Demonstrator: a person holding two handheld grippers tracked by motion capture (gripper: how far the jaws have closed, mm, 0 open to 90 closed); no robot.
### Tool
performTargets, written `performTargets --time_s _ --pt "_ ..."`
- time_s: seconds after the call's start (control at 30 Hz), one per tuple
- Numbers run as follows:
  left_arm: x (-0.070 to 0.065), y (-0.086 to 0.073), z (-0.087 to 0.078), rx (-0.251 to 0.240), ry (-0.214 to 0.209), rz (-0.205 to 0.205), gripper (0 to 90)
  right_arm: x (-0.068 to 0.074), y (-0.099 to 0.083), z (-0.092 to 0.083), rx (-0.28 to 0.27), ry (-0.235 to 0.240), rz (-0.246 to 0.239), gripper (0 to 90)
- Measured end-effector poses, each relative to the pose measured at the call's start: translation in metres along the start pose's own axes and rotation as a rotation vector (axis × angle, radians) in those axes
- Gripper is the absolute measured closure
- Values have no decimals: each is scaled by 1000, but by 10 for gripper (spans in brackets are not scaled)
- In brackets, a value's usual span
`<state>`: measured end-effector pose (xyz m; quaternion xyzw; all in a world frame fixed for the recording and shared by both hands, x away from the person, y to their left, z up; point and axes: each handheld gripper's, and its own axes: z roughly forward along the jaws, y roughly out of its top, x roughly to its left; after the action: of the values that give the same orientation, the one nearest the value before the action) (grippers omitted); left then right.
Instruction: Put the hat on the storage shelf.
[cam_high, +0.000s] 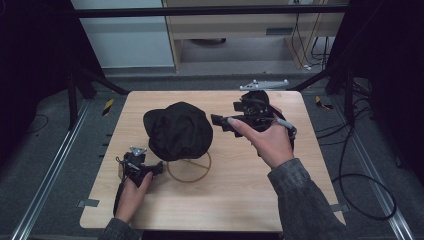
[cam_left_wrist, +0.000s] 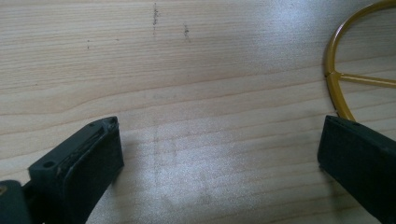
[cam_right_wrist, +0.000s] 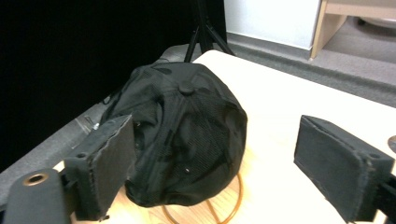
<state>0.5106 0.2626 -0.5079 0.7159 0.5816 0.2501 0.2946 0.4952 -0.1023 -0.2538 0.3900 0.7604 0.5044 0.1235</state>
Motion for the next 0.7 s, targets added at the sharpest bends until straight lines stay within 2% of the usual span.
performTargets --time_s 0.2,0.47,0.7 --pt "0 0 0 -1 0 0 0 -7 -10 -6 -6 -38 -30 71" --pt "0 0 0 -1 0 0 0 -20 -23 -23 5 -146 -110 58" --pt "0 0 0 -2 0 0 0 -33 -36 -48 -20 -190 -107 64"
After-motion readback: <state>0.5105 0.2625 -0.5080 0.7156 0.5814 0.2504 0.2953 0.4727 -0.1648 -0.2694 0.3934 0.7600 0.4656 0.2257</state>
